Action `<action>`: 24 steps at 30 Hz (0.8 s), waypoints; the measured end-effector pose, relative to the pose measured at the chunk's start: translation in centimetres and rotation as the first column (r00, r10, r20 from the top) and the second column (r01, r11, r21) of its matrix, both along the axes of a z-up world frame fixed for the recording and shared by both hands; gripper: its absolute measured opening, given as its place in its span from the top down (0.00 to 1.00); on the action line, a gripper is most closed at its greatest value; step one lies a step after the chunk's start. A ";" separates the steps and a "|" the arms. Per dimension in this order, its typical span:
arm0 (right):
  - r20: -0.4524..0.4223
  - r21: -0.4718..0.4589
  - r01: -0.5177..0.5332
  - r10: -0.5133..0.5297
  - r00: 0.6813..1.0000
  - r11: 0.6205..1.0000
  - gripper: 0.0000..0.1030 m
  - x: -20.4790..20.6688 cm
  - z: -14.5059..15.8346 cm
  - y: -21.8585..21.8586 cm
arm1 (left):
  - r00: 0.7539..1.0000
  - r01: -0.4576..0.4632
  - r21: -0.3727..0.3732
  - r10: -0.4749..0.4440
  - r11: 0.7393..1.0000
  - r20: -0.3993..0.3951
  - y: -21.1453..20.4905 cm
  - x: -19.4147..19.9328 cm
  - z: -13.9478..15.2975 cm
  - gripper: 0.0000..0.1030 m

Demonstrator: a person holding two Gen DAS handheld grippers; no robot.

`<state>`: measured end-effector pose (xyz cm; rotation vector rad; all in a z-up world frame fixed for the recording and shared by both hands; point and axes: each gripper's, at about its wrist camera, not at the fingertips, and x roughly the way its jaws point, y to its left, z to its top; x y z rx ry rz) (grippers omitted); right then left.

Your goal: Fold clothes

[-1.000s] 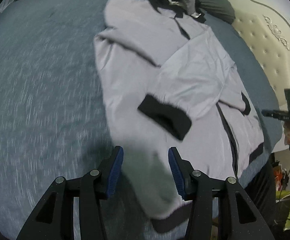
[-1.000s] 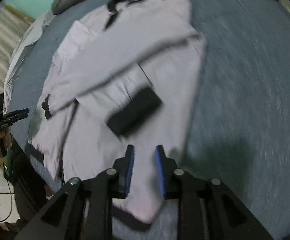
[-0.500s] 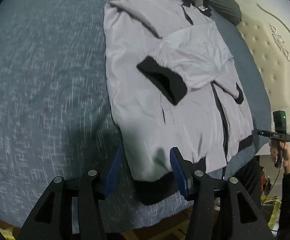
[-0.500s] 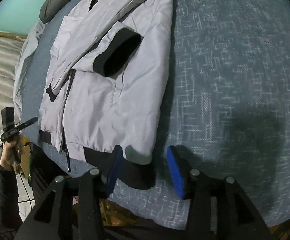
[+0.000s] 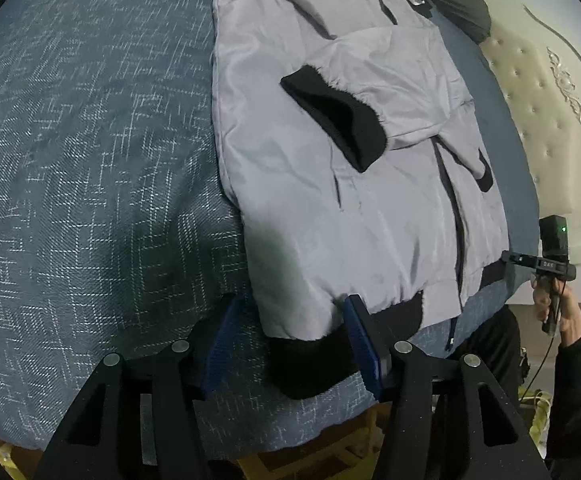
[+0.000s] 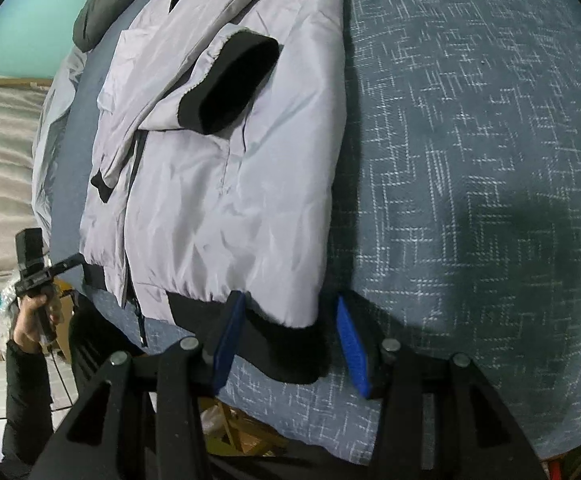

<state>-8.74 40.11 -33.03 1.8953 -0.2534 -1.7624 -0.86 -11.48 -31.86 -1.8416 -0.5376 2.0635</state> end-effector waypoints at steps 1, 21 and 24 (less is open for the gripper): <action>-0.001 0.001 -0.001 0.001 1.000 1.000 0.54 0.0 0.0 0.0 | 1.000 0.002 0.002 -0.002 1.000 0.001 0.1 0.0 -0.1 0.44; -0.031 -0.030 -0.027 0.026 0.999 0.999 0.59 0.4 0.6 -1.6 | 0.999 0.012 0.109 -0.007 0.994 -0.043 0.4 0.0 1.2 0.68; -0.014 -0.028 -0.018 0.017 1.000 0.999 0.59 0.4 0.0 -1.5 | 0.999 0.020 0.109 -0.017 0.994 -0.029 0.6 -0.1 0.6 0.68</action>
